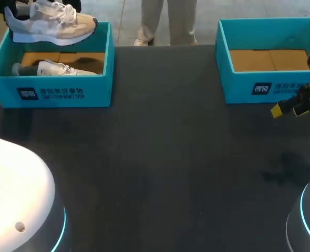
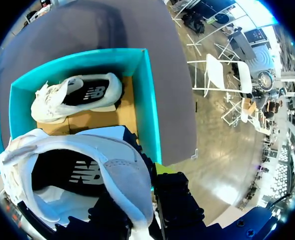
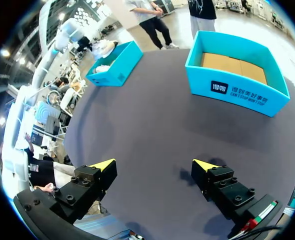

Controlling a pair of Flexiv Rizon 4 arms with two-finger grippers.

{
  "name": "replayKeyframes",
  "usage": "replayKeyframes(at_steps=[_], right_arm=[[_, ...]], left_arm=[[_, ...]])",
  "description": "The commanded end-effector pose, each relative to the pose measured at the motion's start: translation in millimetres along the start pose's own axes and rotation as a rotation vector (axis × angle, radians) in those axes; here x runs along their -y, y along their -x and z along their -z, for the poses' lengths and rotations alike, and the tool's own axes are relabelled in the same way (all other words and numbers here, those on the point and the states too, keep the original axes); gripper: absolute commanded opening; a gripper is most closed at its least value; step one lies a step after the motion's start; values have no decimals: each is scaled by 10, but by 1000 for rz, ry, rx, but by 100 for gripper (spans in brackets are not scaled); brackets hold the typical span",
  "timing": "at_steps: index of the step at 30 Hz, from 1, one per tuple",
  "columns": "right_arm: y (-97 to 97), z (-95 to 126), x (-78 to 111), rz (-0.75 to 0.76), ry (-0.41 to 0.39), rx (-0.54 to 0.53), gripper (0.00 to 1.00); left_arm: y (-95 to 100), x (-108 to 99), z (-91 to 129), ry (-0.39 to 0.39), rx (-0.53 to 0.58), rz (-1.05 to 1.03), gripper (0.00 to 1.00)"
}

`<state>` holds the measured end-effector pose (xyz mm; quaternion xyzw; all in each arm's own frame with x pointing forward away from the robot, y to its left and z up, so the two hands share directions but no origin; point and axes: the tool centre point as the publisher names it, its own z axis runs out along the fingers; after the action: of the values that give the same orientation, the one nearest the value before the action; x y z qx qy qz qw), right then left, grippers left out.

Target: Take the shoe out of the shoebox, open the shoe tongue, remove and reinsert the insole, then place the shoe into the shoebox

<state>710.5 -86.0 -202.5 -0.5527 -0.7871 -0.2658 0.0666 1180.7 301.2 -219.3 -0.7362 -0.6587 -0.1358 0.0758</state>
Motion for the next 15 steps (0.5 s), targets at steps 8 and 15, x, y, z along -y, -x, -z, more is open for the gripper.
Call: replayKeyframes(at_steps=[8, 15], right_arm=[[-1, -10, -2, -1, -1, 1, 100], [-1, -10, -2, -1, -1, 1, 100]], left_arm=[[131, -168, -286, -34, 3, 2, 0], [182, -180, -464, -55, 0, -13, 0]])
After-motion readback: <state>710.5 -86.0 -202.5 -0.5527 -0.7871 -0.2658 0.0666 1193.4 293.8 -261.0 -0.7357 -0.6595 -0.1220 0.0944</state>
